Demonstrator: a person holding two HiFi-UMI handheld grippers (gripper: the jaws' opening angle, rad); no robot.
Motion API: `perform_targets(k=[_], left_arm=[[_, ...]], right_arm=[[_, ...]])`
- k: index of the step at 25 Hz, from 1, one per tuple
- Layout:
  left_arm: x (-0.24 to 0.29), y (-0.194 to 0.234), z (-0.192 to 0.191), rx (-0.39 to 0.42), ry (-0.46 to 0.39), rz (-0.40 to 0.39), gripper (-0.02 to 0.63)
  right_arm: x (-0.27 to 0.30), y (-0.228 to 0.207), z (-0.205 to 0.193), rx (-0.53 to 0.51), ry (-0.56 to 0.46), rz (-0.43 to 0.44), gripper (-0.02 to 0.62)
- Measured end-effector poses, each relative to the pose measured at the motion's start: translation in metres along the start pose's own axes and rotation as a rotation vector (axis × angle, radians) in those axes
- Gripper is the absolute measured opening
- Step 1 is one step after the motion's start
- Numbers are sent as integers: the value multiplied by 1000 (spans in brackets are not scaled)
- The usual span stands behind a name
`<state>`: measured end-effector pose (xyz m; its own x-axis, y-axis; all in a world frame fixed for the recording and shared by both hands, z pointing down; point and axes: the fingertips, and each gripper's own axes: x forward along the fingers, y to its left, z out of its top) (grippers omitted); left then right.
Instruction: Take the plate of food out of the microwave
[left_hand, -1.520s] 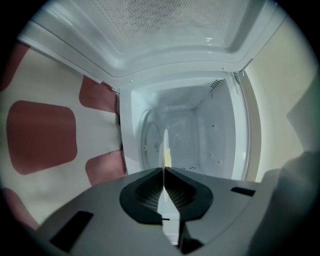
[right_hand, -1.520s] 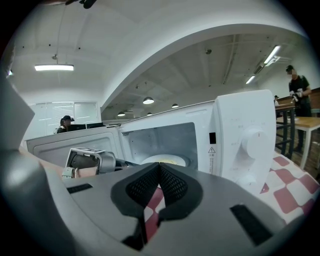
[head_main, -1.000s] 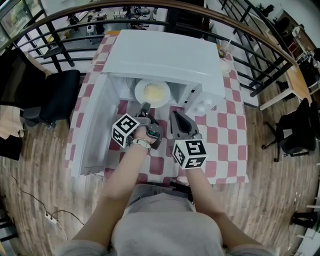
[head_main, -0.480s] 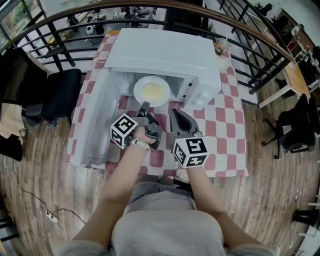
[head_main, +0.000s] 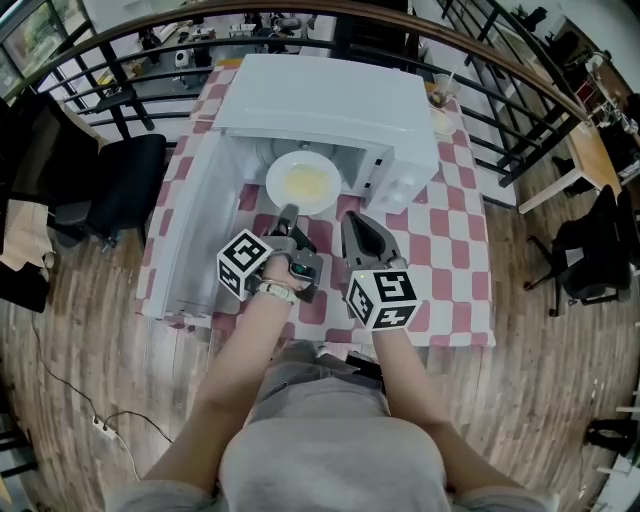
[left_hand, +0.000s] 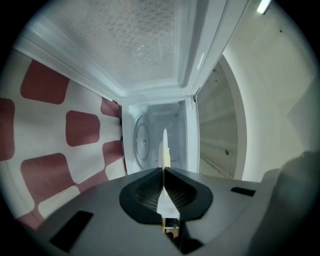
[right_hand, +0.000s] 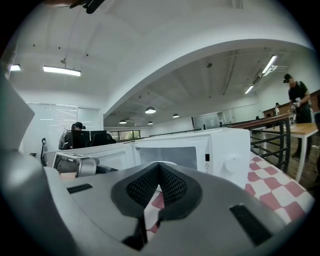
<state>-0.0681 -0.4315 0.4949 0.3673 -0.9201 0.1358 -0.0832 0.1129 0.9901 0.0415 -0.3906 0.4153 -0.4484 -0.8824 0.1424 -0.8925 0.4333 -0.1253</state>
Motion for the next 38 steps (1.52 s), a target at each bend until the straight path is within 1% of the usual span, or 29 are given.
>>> perform_targets(k=[11,15,22,33,38], left_arm=[[-28,-27,-5,11,9,-40,14],[-37,-35,-9,24,17,-51,14],[-51,-50,-16,20,24,-73,14],[-60,-70,-19,46,10,-119,14],[-62,-76,-18,68,-14,-133,14]], right_arm=[[-12,13,10,-21,-14,0,25],[-18,15,18,-34,-25,-6,25],[-25,14,36,-57,-54,-11,25],[-25,14,39,-61,-59,-9,25],[-26,12,45,-86,-82,-44,25]])
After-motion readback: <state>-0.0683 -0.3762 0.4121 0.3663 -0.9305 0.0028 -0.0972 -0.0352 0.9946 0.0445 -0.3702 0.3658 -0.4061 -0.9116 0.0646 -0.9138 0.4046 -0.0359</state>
